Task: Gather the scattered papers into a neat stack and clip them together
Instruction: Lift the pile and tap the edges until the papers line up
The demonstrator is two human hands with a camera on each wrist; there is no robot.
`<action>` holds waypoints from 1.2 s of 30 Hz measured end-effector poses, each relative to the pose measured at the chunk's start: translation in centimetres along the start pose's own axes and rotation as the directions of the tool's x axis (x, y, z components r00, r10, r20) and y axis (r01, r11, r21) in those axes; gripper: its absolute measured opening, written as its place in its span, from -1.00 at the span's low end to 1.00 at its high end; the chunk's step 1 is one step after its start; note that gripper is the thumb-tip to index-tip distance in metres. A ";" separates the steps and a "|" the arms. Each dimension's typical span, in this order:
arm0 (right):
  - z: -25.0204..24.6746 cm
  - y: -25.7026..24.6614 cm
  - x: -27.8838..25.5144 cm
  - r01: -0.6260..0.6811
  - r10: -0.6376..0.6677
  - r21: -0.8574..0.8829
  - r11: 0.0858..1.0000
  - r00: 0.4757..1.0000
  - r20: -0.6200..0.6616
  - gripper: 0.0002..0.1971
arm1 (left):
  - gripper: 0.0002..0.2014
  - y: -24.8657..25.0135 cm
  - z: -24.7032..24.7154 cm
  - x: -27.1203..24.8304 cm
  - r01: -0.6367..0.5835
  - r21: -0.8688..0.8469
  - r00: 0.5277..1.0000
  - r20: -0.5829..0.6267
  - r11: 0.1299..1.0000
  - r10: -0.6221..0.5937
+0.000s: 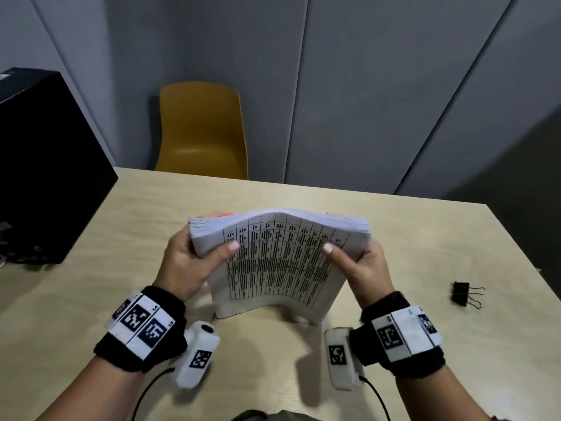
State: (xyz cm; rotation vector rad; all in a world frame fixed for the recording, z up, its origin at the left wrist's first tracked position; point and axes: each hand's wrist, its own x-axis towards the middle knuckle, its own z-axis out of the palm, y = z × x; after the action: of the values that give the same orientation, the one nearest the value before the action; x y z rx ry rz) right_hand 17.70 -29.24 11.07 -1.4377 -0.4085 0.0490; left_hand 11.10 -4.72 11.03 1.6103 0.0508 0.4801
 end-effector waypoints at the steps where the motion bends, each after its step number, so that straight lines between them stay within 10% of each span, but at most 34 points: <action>1: 0.0 -0.6 0.3 0.040 -0.039 0.035 0.999 0.999 -0.028 -0.69 | -0.72 0.6 0.1 0.3 -0.077 -0.020 0.997 -0.015 0.997 0.077; 5: 0.6 -1.9 1.0 0.148 -0.138 0.096 0.984 0.985 -0.102 -0.91 | -0.79 1.9 1.0 0.6 -0.200 -0.098 0.979 -0.061 0.975 0.195; 10: 1.3 -1.8 0.8 0.216 -0.210 0.014 0.976 0.961 -0.179 -0.66 | -0.81 1.7 1.2 0.6 -0.202 -0.030 0.965 -0.179 0.979 0.194; 17: 2.4 -1.7 -0.1 0.437 -0.543 -0.499 0.748 0.836 -0.081 -0.58 | -0.66 1.5 1.6 -0.1 -0.433 0.530 0.810 -0.127 0.729 0.573; 24: 2.1 -1.8 -0.3 0.405 -0.569 -0.674 0.618 0.822 -0.028 -0.65 | -0.66 1.7 1.5 -0.8 -0.373 0.618 0.861 -0.048 0.692 0.506; 31: 1.5 -2.5 -0.4 0.324 -0.374 -0.384 0.865 0.926 -0.060 -0.45 | -0.59 2.5 0.0 -0.4 -0.352 0.434 0.921 0.004 0.829 0.389; 36: -0.7 -1.0 0.3 -0.026 0.027 0.050 0.998 0.999 -0.031 -0.33 | -0.16 1.0 -1.2 0.2 -0.012 0.034 0.999 0.043 0.999 0.010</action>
State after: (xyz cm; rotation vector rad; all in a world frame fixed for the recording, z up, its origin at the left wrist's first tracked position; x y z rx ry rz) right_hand 17.99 -29.93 12.02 -1.3935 -0.3596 0.0571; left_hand 10.62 -3.69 12.11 1.6542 0.0180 0.4550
